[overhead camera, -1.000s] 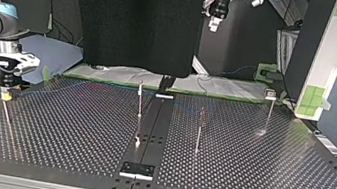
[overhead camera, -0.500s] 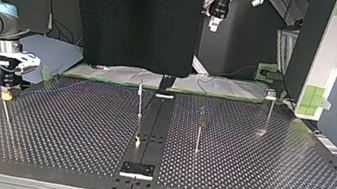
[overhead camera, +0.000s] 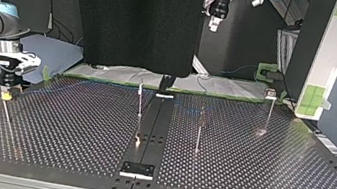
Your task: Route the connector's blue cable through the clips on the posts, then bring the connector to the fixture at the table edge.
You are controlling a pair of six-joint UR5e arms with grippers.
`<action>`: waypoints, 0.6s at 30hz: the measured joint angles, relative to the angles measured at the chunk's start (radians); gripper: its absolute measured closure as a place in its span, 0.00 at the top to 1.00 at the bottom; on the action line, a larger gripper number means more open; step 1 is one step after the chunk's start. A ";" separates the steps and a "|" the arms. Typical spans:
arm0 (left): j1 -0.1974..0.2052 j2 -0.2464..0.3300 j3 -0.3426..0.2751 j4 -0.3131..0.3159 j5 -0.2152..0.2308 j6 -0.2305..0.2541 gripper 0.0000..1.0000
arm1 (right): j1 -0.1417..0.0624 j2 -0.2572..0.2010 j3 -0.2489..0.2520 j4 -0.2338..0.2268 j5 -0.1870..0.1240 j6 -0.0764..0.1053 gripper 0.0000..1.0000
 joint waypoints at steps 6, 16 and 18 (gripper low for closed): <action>0.000 0.000 0.000 0.000 0.000 0.000 1.00 | 0.000 0.001 0.000 -0.002 0.000 0.006 0.99; 0.000 0.000 0.000 0.000 0.000 0.000 1.00 | 0.002 0.002 -0.001 -0.026 0.002 0.008 0.99; 0.000 0.000 0.000 0.000 -0.001 0.000 1.00 | 0.003 0.002 -0.001 -0.030 0.001 0.008 0.99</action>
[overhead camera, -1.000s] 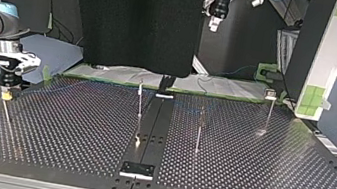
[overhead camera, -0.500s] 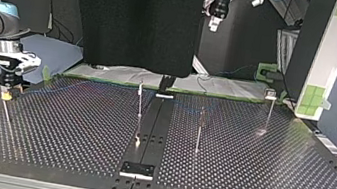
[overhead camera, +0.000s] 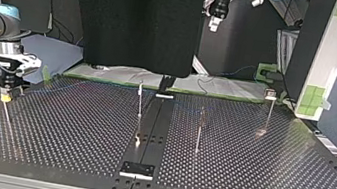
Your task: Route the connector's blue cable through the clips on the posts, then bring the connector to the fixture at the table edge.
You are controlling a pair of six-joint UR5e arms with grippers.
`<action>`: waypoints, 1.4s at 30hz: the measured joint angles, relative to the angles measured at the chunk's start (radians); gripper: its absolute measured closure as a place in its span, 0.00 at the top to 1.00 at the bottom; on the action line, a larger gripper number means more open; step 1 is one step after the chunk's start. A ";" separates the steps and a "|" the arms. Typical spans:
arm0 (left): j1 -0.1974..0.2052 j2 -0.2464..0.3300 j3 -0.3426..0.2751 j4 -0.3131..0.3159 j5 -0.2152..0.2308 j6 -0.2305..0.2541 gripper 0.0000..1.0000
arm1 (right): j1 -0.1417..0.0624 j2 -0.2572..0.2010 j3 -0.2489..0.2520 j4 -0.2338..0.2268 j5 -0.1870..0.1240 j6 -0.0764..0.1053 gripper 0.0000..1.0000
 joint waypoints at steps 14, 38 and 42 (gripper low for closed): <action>-0.001 0.000 0.000 0.000 0.000 0.000 1.00 | 0.003 0.000 0.000 -0.001 0.002 0.000 0.99; 0.000 0.000 0.000 0.000 0.000 0.000 1.00 | 0.005 -0.001 0.000 -0.001 0.036 -0.001 0.99; 0.000 0.000 0.000 0.000 0.001 0.000 1.00 | 0.005 0.000 0.000 0.000 0.049 -0.002 0.99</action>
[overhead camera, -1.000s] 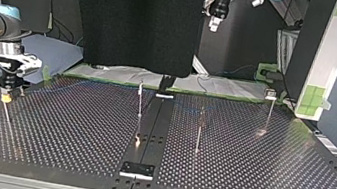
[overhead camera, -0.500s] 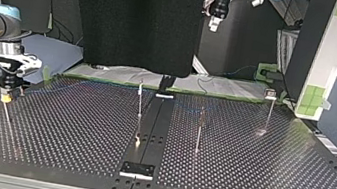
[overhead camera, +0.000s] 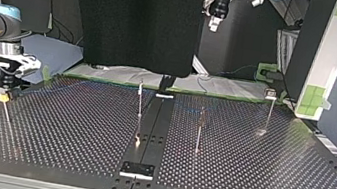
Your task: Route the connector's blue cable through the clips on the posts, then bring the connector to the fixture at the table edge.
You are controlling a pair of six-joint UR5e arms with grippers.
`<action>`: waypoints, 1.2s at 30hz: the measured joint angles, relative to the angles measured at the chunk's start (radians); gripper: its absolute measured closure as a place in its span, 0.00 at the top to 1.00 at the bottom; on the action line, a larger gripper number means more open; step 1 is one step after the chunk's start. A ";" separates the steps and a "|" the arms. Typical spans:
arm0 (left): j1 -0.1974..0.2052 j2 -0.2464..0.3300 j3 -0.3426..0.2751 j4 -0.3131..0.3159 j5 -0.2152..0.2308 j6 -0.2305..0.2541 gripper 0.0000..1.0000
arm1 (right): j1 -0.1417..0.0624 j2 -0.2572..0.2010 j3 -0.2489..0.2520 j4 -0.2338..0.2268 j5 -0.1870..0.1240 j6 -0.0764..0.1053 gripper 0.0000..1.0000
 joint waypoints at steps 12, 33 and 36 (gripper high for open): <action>0.000 0.000 0.000 0.000 0.000 0.000 1.00 | 0.001 0.000 0.000 0.000 0.016 -0.001 0.99; -0.003 0.000 0.000 0.000 -0.001 0.000 1.00 | 0.002 -0.001 0.000 0.008 0.082 -0.002 0.99; -0.004 0.000 0.000 0.000 -0.001 0.000 1.00 | 0.002 0.000 0.000 0.009 0.090 -0.002 0.99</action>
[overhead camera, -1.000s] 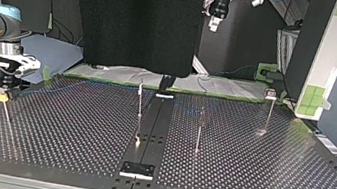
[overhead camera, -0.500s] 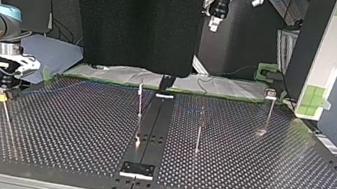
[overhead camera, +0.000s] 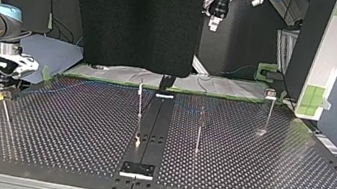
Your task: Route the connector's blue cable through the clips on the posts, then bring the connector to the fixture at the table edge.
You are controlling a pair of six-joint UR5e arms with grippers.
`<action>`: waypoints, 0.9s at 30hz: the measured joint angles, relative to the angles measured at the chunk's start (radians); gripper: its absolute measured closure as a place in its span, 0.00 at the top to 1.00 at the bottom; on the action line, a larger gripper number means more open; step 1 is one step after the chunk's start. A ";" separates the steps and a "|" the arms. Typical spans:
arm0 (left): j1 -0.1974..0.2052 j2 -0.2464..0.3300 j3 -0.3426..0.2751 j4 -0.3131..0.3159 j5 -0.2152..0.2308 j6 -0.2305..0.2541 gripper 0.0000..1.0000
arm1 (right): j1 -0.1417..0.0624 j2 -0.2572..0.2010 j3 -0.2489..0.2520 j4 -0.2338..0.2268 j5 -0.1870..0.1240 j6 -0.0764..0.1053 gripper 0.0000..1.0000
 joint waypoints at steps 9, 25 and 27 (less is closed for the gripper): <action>-0.001 0.000 0.000 0.000 0.000 0.000 1.00 | -0.001 0.001 0.001 0.006 0.035 -0.002 0.99; -0.003 0.000 0.000 0.000 0.000 0.000 1.00 | -0.002 0.000 0.000 0.018 0.091 -0.005 0.99; -0.004 0.000 0.000 0.000 0.000 0.000 1.00 | -0.002 0.000 0.000 0.020 0.094 -0.005 0.99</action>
